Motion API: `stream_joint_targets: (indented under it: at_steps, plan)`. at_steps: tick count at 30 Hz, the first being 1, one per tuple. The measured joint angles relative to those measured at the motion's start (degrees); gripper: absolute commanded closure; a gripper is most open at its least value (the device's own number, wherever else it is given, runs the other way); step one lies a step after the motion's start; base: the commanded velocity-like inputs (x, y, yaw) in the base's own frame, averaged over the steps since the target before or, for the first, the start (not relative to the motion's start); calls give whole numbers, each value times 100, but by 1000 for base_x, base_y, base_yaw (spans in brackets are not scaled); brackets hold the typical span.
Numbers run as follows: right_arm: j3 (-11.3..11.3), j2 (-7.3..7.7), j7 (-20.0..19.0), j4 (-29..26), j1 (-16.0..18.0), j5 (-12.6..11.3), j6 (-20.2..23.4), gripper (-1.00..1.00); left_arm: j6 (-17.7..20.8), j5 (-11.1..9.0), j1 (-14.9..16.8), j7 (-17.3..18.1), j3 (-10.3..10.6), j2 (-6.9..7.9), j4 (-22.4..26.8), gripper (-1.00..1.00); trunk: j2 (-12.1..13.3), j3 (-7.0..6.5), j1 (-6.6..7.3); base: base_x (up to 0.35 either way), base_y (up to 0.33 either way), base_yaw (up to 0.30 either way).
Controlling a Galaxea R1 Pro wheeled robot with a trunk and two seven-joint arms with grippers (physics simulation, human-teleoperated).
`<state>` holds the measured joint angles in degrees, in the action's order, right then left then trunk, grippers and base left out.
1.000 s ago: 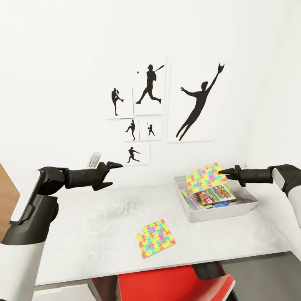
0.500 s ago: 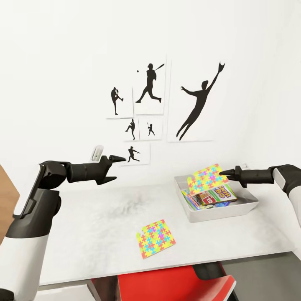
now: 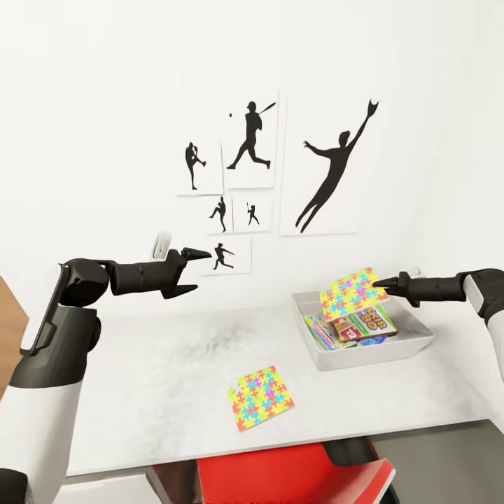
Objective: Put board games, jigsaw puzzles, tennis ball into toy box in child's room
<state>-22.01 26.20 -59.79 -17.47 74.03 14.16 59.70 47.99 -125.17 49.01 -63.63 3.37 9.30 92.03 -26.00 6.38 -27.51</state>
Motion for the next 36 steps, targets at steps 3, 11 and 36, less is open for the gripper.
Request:
stream_joint_targets:
  at_steps: [3,11,36]
  plan:
    - [1,1,1,-16,-1,-2,-1,100,-3,-6,65,-1,11,-5,3,-100,-78,62,-44,0,0,0]
    - [14,1,-3,-26,-4,-3,-2,100,-12,-18,172,-9,39,-113,4,-100,-401,280,-220,0,0,0]
    - [28,-7,-9,-43,-45,-13,-9,100,-10,-84,199,-14,40,-120,5,-100,-1407,961,-770,0,0,0]
